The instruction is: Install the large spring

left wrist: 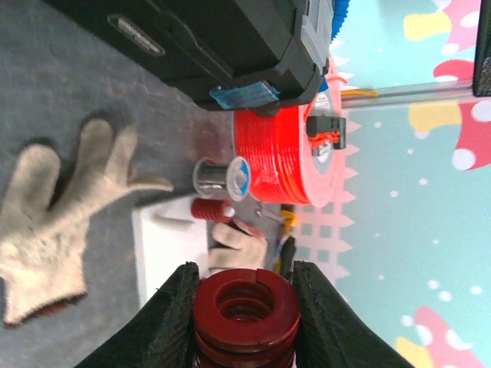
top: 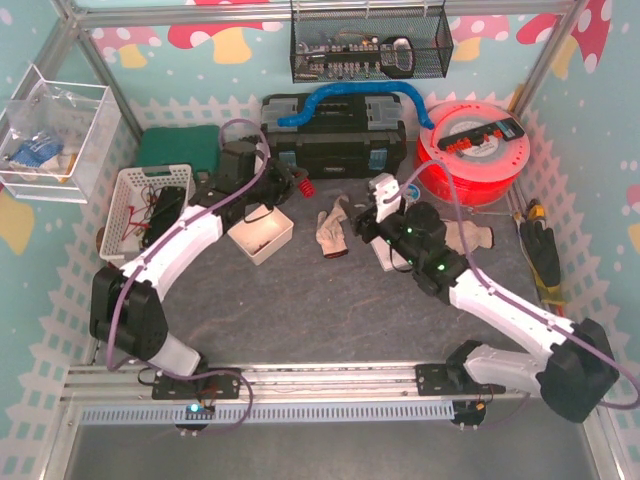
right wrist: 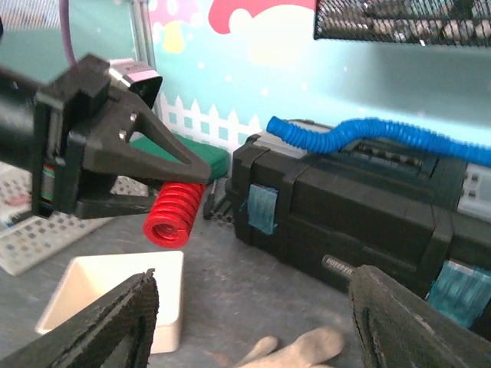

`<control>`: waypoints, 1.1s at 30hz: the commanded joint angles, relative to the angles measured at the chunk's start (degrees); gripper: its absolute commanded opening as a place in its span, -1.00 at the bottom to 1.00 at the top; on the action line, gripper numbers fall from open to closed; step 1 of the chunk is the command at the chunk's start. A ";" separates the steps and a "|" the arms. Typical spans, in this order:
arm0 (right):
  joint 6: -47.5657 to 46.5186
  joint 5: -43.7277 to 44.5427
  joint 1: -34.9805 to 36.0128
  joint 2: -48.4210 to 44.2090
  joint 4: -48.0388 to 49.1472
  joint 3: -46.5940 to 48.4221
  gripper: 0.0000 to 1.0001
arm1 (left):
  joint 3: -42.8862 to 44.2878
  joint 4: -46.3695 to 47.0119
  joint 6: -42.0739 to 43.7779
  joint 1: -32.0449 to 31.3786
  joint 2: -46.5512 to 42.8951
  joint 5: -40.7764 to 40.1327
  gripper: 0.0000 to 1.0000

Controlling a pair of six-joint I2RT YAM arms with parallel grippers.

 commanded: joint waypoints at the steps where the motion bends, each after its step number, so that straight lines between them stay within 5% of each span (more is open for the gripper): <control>1: -17.44 5.50 2.81 4.81 15.56 -1.67 0.38 | -2.85 5.13 -18.54 -0.99 -4.13 0.12 -0.89; 9: -21.27 -0.07 3.84 14.76 24.50 0.04 0.13 | -0.14 7.05 -22.57 -3.96 -2.99 -0.16 -0.93; 20: -20.47 -1.41 4.32 21.91 26.38 4.96 0.11 | -0.22 7.05 -22.36 -4.39 -2.34 0.29 -0.94; 33: -20.14 -1.76 4.41 24.48 25.95 7.19 -0.39 | -1.01 8.08 -22.20 -3.71 -2.22 1.53 -0.94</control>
